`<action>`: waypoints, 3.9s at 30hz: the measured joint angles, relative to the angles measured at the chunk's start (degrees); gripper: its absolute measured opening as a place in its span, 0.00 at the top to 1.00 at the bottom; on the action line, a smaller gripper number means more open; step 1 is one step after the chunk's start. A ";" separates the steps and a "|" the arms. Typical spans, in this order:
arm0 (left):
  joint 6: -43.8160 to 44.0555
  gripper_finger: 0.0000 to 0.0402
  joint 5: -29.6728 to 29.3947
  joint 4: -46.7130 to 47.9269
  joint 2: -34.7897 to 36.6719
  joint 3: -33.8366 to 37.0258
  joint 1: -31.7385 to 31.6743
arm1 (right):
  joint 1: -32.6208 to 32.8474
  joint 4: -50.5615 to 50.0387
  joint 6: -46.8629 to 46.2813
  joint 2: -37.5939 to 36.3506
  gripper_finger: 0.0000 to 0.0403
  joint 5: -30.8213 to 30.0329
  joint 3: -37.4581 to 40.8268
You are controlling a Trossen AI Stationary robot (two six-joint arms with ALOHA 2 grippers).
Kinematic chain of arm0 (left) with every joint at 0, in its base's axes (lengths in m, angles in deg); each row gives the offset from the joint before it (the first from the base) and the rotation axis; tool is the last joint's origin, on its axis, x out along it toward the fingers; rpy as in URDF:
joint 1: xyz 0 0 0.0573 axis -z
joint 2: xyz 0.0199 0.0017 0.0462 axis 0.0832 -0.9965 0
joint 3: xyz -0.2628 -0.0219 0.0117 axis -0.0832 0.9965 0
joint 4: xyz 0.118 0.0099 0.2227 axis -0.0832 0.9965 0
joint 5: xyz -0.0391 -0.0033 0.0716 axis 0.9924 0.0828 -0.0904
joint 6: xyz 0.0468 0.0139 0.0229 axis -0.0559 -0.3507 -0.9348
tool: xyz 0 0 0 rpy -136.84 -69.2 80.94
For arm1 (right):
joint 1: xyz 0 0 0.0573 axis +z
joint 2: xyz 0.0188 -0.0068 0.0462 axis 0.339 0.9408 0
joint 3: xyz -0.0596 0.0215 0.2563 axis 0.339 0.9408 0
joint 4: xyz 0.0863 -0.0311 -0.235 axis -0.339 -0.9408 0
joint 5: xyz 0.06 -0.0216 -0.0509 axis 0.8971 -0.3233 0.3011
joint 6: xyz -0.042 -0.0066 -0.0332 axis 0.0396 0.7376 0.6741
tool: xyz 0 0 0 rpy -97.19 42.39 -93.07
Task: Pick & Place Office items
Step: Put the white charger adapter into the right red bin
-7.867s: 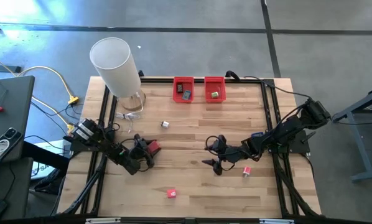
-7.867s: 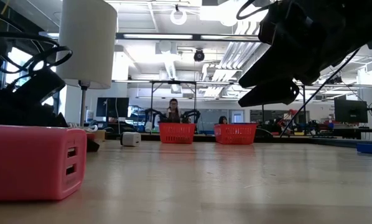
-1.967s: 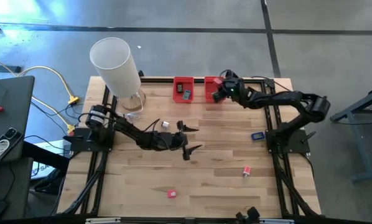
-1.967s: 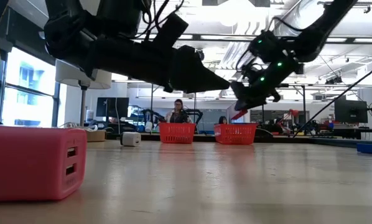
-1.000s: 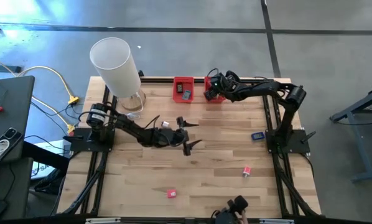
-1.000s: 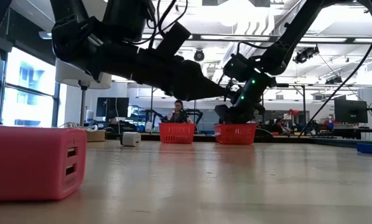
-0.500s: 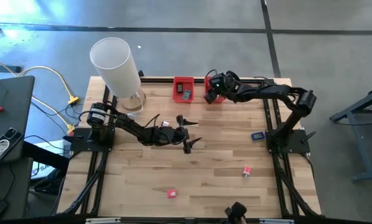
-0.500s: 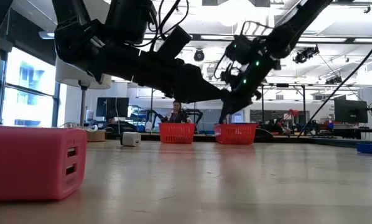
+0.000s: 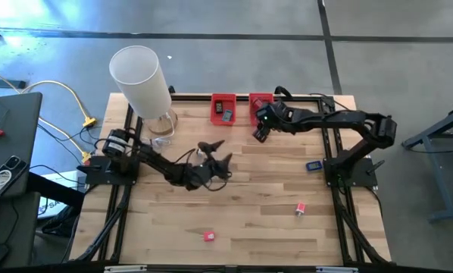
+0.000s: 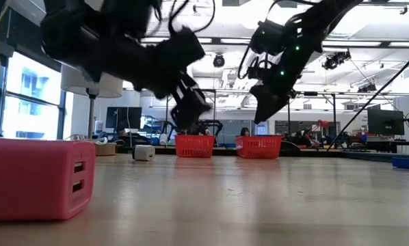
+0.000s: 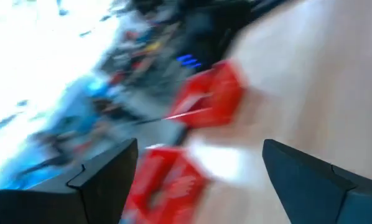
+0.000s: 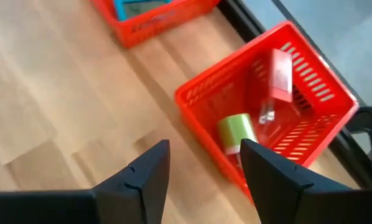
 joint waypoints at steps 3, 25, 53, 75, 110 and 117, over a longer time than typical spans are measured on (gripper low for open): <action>-12.56 0.16 -11.21 -11.72 0.24 0.00 0.29 | 1.32 -0.31 -0.23 0.00 0.55 -0.01 0.02; -23.38 0.16 -19.91 -30.14 14.79 14.14 4.43 | 4.79 -2.05 -2.80 0.00 0.55 0.00 0.02; 28.37 0.16 -25.25 -28.36 -1.37 17.77 27.95 | 8.69 2.08 -6.23 0.04 0.55 2.99 2.63; 59.21 0.16 -22.84 -28.99 -20.07 17.22 28.03 | 19.20 4.23 -3.05 0.04 0.55 3.02 3.72; 66.86 0.16 -6.42 -14.09 -17.10 17.51 12.65 | 21.40 7.03 -2.68 0.07 0.55 4.74 10.16; 68.58 0.16 -13.58 -13.87 -17.10 17.73 13.77 | 21.40 7.47 -2.60 0.07 0.55 4.76 10.16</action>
